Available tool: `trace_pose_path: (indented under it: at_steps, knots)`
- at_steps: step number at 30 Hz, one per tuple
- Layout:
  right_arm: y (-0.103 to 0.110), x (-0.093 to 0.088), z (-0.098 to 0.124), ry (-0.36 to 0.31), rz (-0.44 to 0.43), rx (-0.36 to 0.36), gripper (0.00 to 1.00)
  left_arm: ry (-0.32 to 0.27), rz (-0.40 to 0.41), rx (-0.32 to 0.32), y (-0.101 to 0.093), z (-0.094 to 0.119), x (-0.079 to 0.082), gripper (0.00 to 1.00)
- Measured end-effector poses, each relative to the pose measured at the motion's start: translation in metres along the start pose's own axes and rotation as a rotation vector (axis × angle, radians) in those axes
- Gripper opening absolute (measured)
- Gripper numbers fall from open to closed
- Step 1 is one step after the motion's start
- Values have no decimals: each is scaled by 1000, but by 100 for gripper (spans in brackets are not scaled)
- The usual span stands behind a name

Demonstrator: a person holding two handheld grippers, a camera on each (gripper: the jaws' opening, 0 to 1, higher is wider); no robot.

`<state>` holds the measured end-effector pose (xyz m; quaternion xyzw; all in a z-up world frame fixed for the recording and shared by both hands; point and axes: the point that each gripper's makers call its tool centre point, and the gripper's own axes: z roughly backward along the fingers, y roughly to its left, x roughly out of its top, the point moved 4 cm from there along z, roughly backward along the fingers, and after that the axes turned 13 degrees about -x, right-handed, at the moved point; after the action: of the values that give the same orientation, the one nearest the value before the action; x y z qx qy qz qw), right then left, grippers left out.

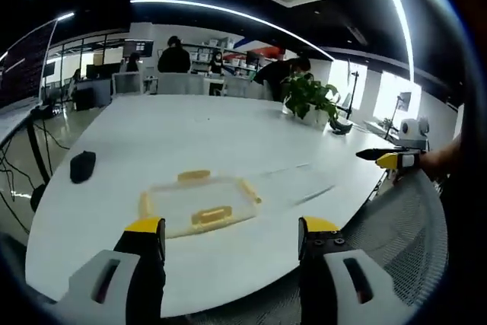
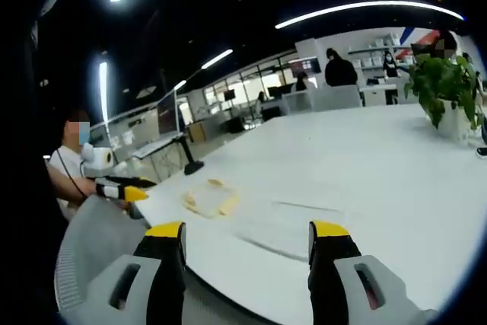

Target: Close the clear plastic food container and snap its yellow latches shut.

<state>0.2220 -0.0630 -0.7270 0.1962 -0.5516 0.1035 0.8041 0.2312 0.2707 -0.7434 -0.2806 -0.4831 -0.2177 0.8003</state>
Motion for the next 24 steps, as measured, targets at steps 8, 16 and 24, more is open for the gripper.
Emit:
trace_pose_path:
  at_steps: [8,16,24]
  knots:
    - [-3,-2,0,2,-14,-15,65,8,9,-7,-2,-2,-2,70]
    - [-1,-2,0,1,-12,-14,65,12,4,1,-2,-1,-3,67]
    - [-3,-3,-1,2,-27,-20,65,14,7,7,-2,-2,-5,71]
